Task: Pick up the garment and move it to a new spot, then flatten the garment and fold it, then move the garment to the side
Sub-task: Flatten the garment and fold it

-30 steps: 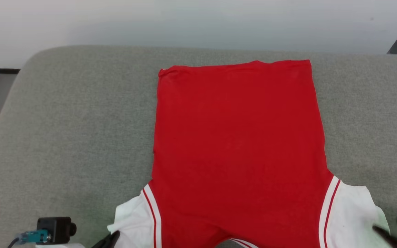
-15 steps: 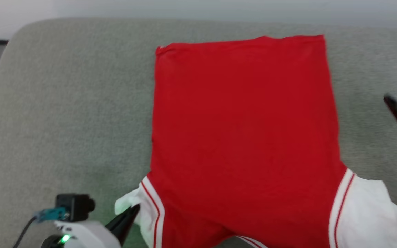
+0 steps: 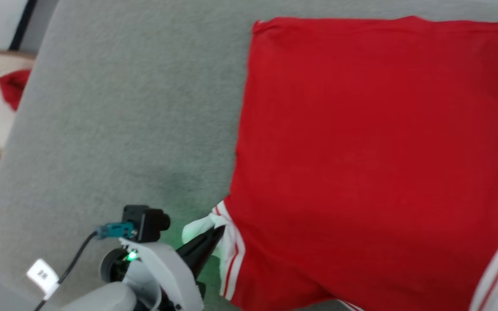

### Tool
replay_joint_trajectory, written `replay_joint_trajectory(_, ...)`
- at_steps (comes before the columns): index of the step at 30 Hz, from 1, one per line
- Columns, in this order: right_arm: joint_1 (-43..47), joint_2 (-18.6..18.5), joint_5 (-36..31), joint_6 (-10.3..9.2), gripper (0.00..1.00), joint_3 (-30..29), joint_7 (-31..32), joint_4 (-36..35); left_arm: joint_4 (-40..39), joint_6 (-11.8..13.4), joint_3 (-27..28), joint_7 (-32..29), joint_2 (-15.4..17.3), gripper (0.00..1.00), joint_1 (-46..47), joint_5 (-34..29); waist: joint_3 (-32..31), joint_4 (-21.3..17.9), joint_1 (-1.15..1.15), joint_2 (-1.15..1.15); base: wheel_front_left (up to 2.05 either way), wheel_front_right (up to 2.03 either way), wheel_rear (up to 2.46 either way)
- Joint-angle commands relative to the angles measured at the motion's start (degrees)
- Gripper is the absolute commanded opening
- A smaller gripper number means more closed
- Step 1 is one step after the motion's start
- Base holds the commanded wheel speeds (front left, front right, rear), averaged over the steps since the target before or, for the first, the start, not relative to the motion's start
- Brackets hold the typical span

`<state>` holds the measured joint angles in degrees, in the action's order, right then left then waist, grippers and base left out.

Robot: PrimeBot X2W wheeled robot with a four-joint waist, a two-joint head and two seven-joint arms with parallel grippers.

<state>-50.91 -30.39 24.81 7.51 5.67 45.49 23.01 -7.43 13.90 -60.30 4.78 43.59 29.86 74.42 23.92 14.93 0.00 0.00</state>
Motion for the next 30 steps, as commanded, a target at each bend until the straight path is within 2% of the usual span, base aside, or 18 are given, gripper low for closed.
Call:
replay_joint_trajectory(1, -1.7, 0.0, -0.5, -0.04, 1.0, -0.4, 0.7, 2.2, 0.6, -0.7, -0.2, -0.1, -0.9, 0.0, 1.0, -0.5, 3.8, 4.5, 0.0, 0.0, 0.0, 0.0, 0.0)
replay_joint_trajectory(9, -9.3, 1.2, -5.1, -0.04, 1.0, -3.2, 5.5, 14.7, 4.3, -3.7, -1.6, -1.0, -4.8, 0.0, 3.2, -1.5, 5.9, 9.1, 0.0, 0.0, 0.0, 0.0, 0.0)
replay_joint_trajectory(16, -10.8, 2.4, -10.5, -0.04, 1.0, -7.6, 10.7, 23.9, 7.0, -5.7, -2.2, -1.1, -7.1, 0.0, 3.7, -1.0, 6.8, 11.7, 0.0, 0.0, 0.0, 0.0, 0.0)
replay_joint_trajectory(18, -10.8, 2.8, -12.6, -0.02, 0.0, -8.0, 13.6, 25.9, 7.6, -6.0, -2.1, -0.9, -7.2, 0.0, 3.5, -0.8, 6.9, 11.8, 0.0, 0.0, 0.0, 0.0, 0.0)
replay_joint_trajectory(20, -11.0, 2.8, -14.5, -0.02, 0.0, -7.5, 15.5, 26.2, 8.0, -6.0, -1.9, -0.8, -7.1, 0.0, 3.3, -0.5, 6.8, 11.6, 0.0, 0.0, 0.0, 0.0, 0.0)
replay_joint_trajectory(24, -11.6, 3.7, -16.0, -0.02, 0.0, -9.4, 15.3, 25.0, 8.7, -6.1, -1.6, -0.4, -6.9, 0.0, 3.0, -0.4, 6.1, 10.8, 0.0, 0.0, 0.0, 0.0, 0.0)
replay_joint_trajectory(30, -10.6, 4.5, -13.5, -0.01, 0.0, -7.3, 16.0, 21.5, 8.8, -5.6, -0.7, 0.6, -5.8, 0.0, 2.4, 0.1, 4.2, 7.8, 0.0, 0.0, 0.0, 0.0, 0.0)
